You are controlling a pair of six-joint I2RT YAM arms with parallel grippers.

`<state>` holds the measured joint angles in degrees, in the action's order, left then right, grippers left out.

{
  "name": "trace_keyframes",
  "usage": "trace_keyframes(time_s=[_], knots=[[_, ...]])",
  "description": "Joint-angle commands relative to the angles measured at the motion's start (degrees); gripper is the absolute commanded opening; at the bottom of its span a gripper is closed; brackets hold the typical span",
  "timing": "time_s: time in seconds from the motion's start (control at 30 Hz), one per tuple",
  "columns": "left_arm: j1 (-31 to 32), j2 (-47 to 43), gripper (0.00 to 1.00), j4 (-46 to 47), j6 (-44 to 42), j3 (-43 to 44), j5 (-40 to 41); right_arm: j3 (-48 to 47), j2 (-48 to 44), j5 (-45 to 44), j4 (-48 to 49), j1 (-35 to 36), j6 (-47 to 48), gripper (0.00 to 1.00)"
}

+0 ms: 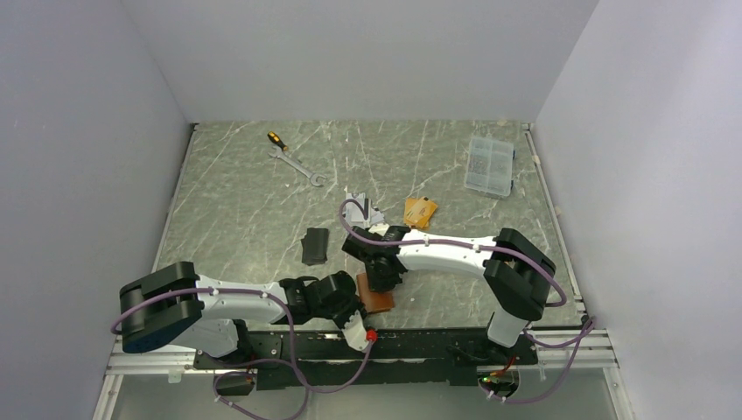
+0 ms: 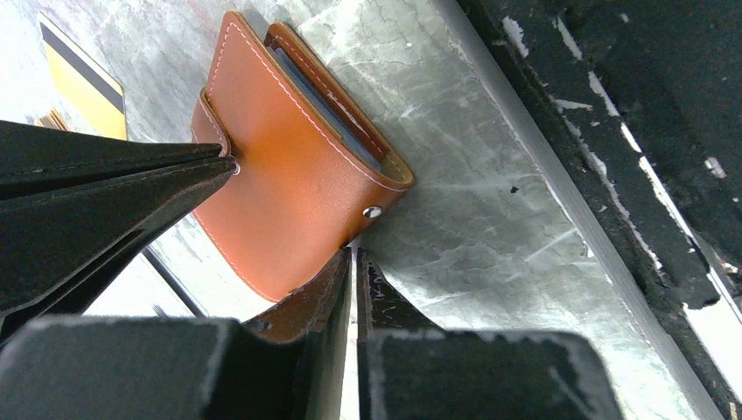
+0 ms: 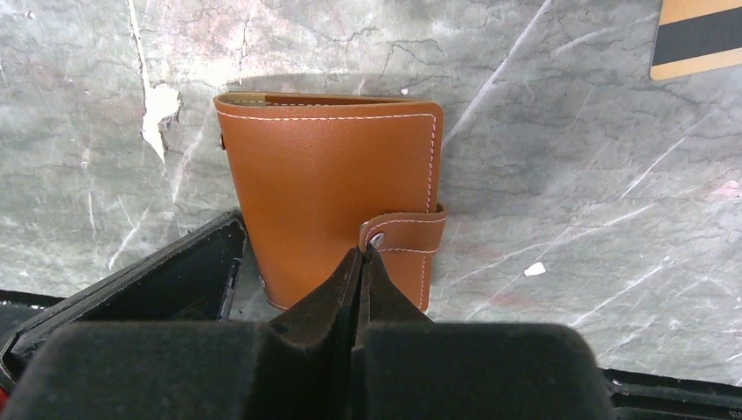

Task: Put the credit cards into the card holder
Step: Close the card holder at the center of the board.

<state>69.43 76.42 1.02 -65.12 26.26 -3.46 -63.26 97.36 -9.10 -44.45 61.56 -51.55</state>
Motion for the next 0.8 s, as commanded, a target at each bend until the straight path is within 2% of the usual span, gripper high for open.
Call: trace_keyframes(time_s=[0.0,0.77], knots=[[-0.51,1.45,0.13,-3.65,0.44,0.70,-1.54,0.25,0.02,1.12,2.96,-0.17,0.35,0.00],[-1.11,1.36,0.13,-4.88,0.41,1.17,-2.15,0.86,3.13,5.54,6.06,-2.62,3.53,0.00]])
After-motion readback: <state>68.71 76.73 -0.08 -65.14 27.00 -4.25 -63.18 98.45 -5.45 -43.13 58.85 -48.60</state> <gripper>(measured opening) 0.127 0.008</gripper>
